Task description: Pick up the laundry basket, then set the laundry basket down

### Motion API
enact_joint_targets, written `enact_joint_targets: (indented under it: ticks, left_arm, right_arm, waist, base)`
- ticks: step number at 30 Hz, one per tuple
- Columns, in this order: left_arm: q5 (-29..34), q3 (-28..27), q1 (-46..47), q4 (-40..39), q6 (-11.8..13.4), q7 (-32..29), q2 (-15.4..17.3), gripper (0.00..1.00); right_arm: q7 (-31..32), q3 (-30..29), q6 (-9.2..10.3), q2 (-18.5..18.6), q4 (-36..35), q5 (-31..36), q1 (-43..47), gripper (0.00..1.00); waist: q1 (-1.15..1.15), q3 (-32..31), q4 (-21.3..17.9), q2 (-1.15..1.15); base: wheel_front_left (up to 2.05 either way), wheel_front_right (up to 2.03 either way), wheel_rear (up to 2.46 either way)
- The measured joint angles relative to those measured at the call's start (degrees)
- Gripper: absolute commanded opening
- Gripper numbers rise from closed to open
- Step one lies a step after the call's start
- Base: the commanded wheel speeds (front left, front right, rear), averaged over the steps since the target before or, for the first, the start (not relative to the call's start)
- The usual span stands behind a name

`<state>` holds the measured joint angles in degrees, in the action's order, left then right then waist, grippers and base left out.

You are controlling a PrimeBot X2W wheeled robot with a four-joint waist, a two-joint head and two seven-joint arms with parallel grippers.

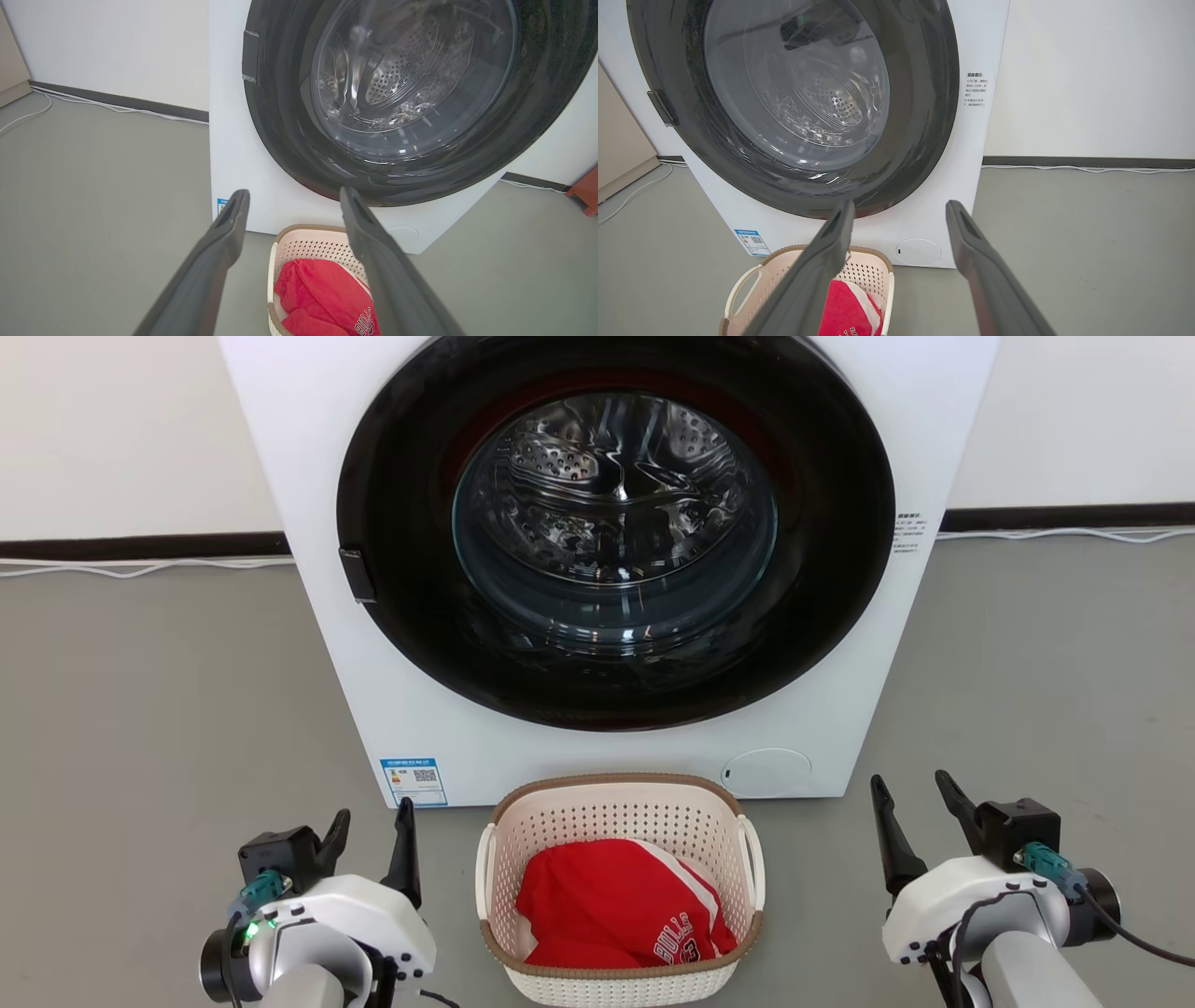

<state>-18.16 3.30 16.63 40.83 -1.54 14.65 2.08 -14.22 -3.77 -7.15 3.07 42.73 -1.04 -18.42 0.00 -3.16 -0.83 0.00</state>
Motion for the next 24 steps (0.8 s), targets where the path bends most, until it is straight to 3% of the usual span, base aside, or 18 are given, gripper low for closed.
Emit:
enact_joint_targets:
  ticks: [4,5,13,24]
  left_arm:
    - [-0.46,0.66,-0.92,-0.55,0.02,0.0,-0.01,1.0]
    - [-0.48,0.69,-1.21,-0.3,0.02,-0.01,-0.03,0.0]
    - [-1.64,0.57,-7.08,3.46,0.02,-0.63,-0.33,0.0]
    - [-7.91,0.01,-6.94,0.71,-0.07,-2.45,-0.32,0.0]
  right_arm:
    - [0.0,-0.03,0.0,-0.02,-0.12,-0.07,0.27,1.0]
    - [0.01,0.0,0.01,-0.03,0.08,-0.07,0.71,0.0]
    - [0.69,-0.04,0.07,-0.55,3.83,-1.24,6.55,0.0]
    - [2.46,-0.15,0.07,-0.55,0.88,-9.42,6.55,0.0]
  waist:
    - [0.0,-0.52,0.03,0.0]
    - [0.0,-0.61,0.06,0.0]
    - [0.0,-0.55,0.06,0.0]
    - [0.02,-0.19,0.13,0.0]
  base:
    - [0.0,0.0,0.0]
    - [0.0,0.0,0.0]
    - [0.0,0.0,0.0]
    - [0.0,0.0,0.0]
